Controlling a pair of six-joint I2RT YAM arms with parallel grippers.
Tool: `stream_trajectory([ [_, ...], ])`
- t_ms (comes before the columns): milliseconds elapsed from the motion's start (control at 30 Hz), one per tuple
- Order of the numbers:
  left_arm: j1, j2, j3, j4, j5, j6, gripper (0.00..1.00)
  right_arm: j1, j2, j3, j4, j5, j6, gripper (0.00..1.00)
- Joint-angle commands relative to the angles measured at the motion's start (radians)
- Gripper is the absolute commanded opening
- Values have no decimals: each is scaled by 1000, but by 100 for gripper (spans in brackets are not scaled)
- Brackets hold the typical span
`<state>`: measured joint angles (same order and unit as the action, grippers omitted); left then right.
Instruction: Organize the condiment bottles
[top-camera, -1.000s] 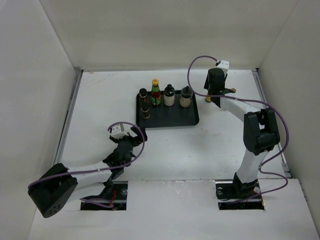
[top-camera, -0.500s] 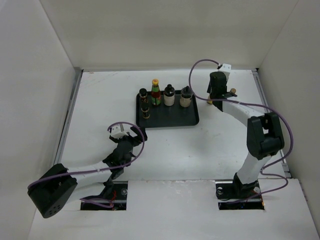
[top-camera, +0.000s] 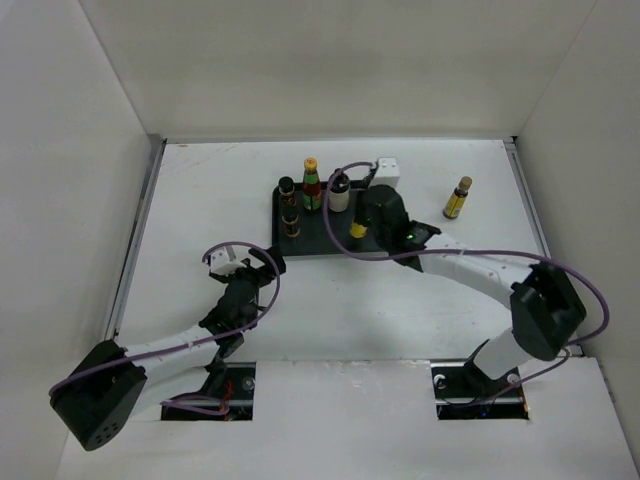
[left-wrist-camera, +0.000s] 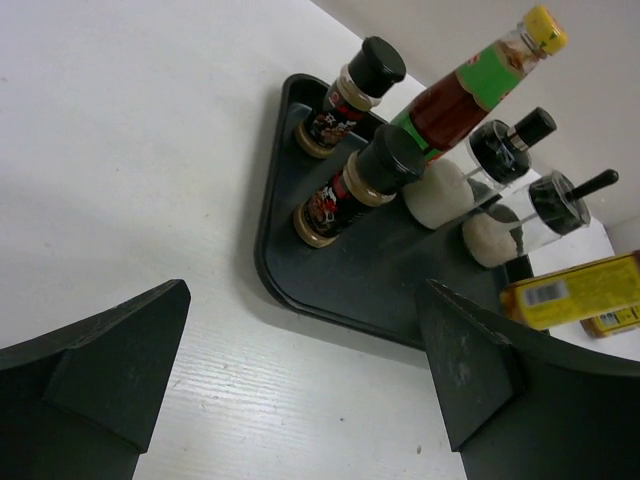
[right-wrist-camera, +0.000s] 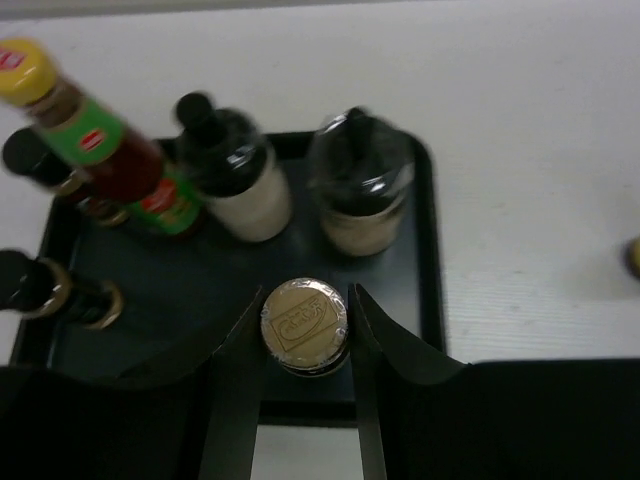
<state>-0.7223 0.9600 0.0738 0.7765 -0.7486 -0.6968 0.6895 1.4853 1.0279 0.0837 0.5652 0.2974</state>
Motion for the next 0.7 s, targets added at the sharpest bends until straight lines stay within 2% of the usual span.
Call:
stream_trajectory([
  [0,14,-17,-8,37,-34,-15,100,78,85,118,119,-2,26,31],
  [167,24,-40,-20,18,-38,-23,100,175,255,277,145,-11,-9,32],
  [300,25,-37,-20,15,-32,-27,100,207,361,369,137,-2,-46,32],
  [533,19,-29,-19,17,-26,-27,100,210,409,385,146,12,-64,34],
  [667,21,-23,-17,20,-24,-27,100,210,412,353,149,2,-46,44],
])
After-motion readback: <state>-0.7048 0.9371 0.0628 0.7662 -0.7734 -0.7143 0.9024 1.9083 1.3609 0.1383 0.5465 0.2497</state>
